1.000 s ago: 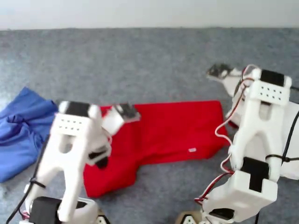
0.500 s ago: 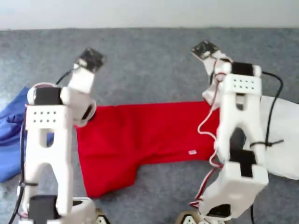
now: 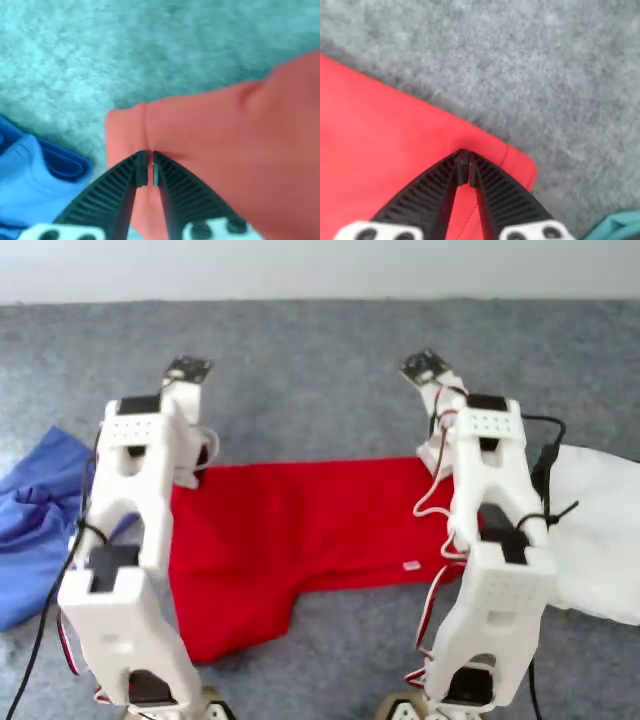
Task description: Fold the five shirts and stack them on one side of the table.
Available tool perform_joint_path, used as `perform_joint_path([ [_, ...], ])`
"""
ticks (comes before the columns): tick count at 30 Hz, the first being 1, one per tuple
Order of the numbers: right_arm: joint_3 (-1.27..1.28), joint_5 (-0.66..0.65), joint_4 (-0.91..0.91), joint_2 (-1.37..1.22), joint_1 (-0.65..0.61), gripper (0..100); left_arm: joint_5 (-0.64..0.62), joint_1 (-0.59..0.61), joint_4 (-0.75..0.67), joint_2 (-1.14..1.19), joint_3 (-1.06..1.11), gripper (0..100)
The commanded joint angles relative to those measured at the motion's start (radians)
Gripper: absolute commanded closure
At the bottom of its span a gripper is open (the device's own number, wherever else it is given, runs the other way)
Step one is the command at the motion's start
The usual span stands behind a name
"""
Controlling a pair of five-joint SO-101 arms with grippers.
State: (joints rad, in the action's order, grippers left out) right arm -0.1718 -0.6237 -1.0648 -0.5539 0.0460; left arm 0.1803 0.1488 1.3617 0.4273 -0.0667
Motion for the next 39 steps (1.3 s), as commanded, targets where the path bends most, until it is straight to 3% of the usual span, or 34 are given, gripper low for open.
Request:
perform_joint_path([
  [1,-0.002,0.006,0.05,-0.018,0.027,99.0,0.002,0.06,0.04,0.066,-0.154,97],
  [7,-0.011,0.012,0.044,-0.024,0.044,99.0,0.06,0.092,0.132,0.183,-0.341,99],
  [17,-0.133,0.014,-0.189,0.219,-0.012,99.0,0.055,0.074,0.39,0.072,-0.728,99],
  [28,-0.149,0.017,-0.252,0.056,-0.058,99.0,0.054,0.107,0.391,0.003,-0.63,99],
  [32,-0.233,0.109,-0.401,0.094,-0.088,99.0,0.031,0.175,0.391,-0.015,-0.622,99],
  [39,-0.341,0.123,-0.731,0.107,-0.108,98.8,0.031,0.269,0.391,-0.011,-0.622,99],
])
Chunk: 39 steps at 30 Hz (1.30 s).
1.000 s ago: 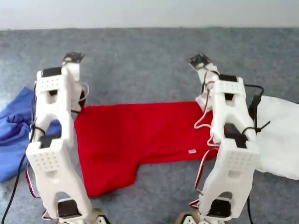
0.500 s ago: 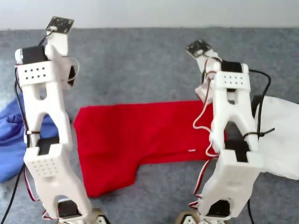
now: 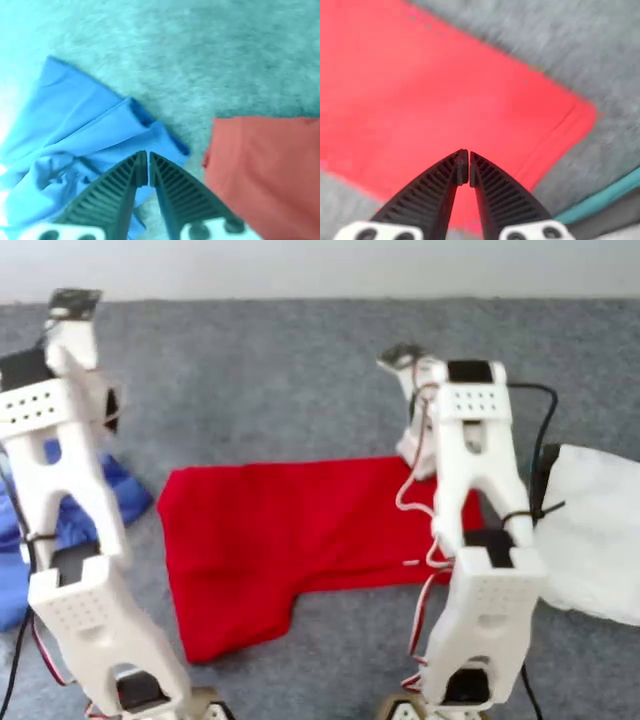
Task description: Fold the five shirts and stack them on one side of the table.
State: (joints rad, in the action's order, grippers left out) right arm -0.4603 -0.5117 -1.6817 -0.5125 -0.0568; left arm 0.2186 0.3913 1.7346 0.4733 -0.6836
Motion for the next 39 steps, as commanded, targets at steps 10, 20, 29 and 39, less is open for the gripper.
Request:
perform_joint_path([
  [10,0.172,0.008,-0.116,0.24,-0.099,98.8,-0.103,0.101,0.02,-0.068,-0.012,99],
  [20,0.382,0.015,-0.113,0.389,-0.562,74.2,-0.064,0.379,0.02,-0.071,-0.013,98],
  [29,0.391,0.017,0.059,0.369,-0.993,73.4,0.046,0.463,0.02,-0.269,-0.005,98],
  [39,0.384,0.08,0.111,0.165,-1.216,73.4,0.051,0.56,0.02,-0.324,-0.005,98],
])
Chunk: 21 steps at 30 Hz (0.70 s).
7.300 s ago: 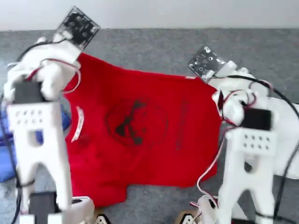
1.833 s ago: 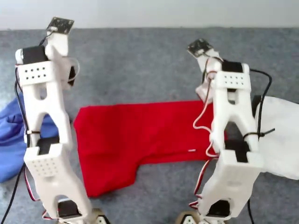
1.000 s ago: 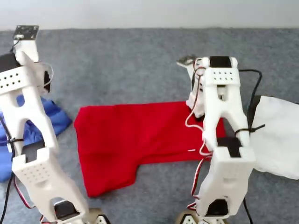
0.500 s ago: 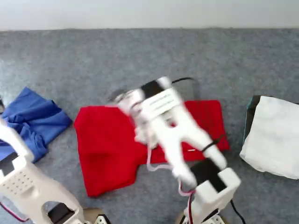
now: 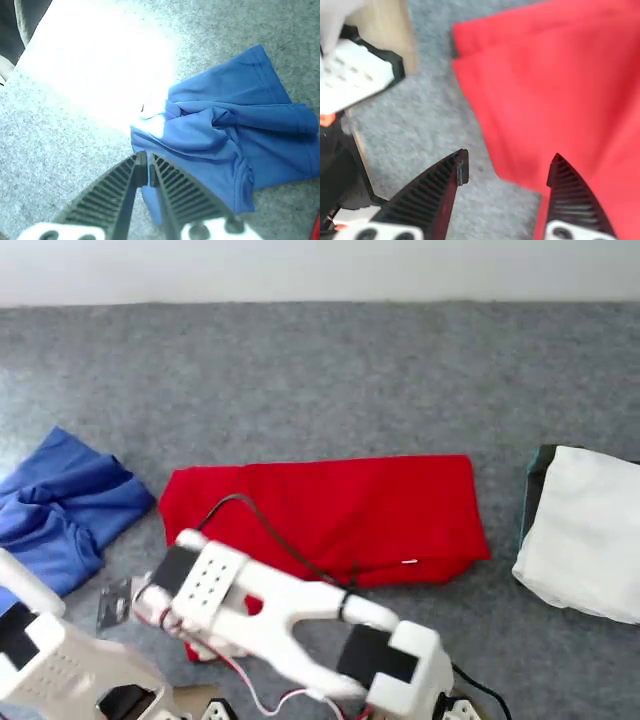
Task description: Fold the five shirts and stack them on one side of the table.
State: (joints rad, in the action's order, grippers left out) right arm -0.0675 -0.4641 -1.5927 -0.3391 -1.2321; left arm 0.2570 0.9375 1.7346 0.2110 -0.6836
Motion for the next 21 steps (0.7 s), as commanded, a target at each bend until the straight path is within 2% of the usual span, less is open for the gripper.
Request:
perform_joint_path([
  [1,-0.009,0.035,0.031,-0.018,-0.053,73.4,0.012,0.014,0.02,-0.066,-0.005,98],
  [5,-0.008,0.034,0.085,-0.064,-0.068,73.4,0.012,0.011,0.02,-0.081,-0.005,98],
  [13,-0.008,0.034,0.168,-0.209,-0.012,74.7,0.012,0.011,0.02,-0.101,-0.005,98],
  [19,-0.052,0.031,0.162,-0.274,-0.012,98.0,0.012,0.012,0.02,-0.103,-0.005,98],
  [21,-0.083,0.031,0.147,-0.278,-0.002,98.7,0.012,0.011,0.02,-0.107,-0.005,98],
])
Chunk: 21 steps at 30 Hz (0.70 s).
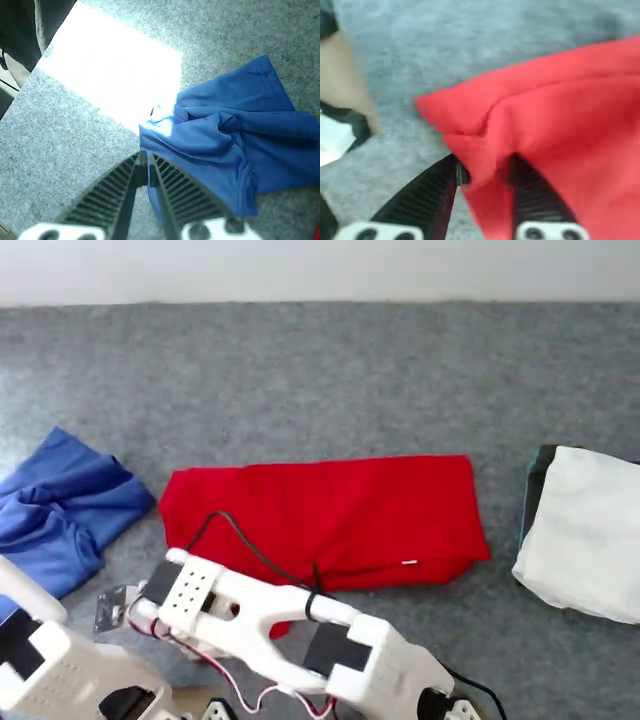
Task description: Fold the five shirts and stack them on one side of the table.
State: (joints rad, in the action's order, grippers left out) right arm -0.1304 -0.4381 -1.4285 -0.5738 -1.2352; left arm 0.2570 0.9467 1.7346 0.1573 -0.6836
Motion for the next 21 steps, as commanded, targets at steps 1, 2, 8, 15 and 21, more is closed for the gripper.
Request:
perform_joint_path([
  [1,-0.035,0.005,-0.025,-0.042,0.008,98.2,0.012,0.0,0.02,-0.057,-0.005,98],
  [2,-0.058,0.005,-0.035,-0.041,0.016,98.3,0.012,-0.002,0.02,-0.06,-0.005,98],
  [8,-0.244,0.005,-0.168,-0.041,0.113,99.0,0.012,-0.002,0.02,-0.063,-0.005,98],
  [15,-0.512,-0.012,-0.278,-0.05,0.222,99.0,0.012,-0.003,0.02,-0.058,-0.005,98],
  [21,-0.531,-0.117,-0.269,-0.05,0.259,98.7,0.012,-0.028,0.02,-0.061,-0.005,98],
])
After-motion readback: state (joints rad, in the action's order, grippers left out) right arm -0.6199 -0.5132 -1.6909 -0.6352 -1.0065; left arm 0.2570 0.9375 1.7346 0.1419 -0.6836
